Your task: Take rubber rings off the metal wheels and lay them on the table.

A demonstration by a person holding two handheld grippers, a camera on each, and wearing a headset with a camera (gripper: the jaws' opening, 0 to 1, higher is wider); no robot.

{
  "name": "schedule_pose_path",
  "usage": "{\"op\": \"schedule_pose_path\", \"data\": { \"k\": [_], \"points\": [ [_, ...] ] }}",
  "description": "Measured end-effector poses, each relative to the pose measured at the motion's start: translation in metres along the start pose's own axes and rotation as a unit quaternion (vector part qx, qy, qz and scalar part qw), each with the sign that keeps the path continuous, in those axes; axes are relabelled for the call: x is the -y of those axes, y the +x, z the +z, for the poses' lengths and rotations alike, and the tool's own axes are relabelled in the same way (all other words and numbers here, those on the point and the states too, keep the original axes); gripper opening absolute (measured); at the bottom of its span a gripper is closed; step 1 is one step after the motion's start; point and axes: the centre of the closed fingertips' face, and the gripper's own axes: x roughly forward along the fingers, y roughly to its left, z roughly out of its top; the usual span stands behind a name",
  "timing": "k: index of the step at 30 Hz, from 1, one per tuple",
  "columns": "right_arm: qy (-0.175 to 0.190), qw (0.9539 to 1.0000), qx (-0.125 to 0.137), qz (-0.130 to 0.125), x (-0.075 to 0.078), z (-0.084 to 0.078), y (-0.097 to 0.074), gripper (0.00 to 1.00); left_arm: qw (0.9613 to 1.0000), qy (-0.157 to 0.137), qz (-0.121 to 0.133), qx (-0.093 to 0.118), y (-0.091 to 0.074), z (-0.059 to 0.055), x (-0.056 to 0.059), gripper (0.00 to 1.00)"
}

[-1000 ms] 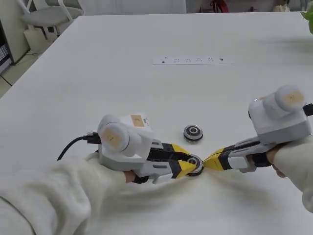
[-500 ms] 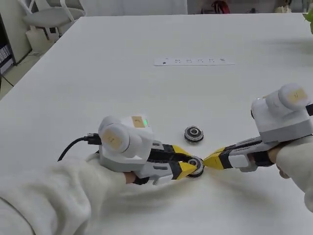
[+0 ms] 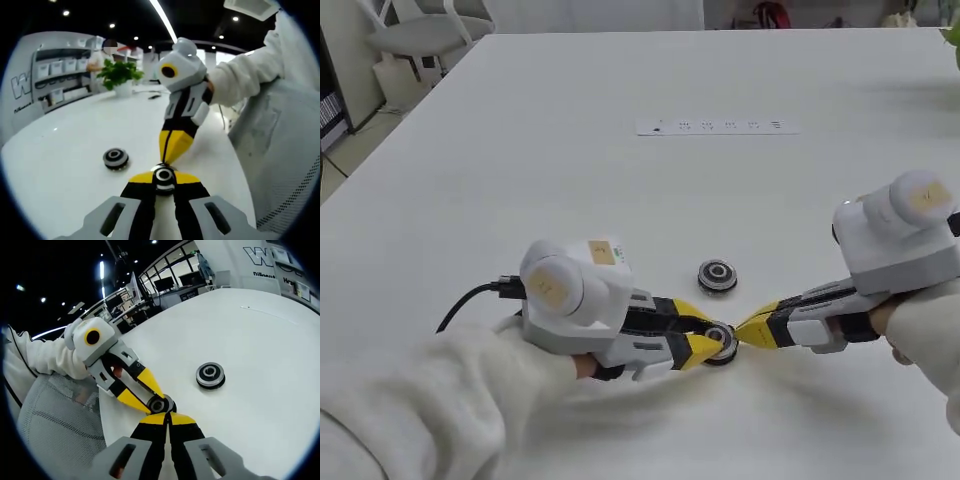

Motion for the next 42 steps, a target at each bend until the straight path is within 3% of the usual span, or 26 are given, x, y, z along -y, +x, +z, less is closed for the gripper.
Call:
{"op": "schedule_pose_path", "data": {
  "k": [20, 42],
  "points": [
    [-0.011, 0.9999, -0.011, -0.008, -0.003, 0.001, 0.000, 0.00, 1.0000, -0.004, 0.002, 0.004, 0.000, 0.000, 0.000, 0.14],
    [-0.009, 0.9998, 0.007, 0.016, -0.013, 0.008, 0.000, 0.00, 1.0000, -0.005, 0.003, 0.004, 0.001, 0.000, 0.000, 0.14]
  ]
}}
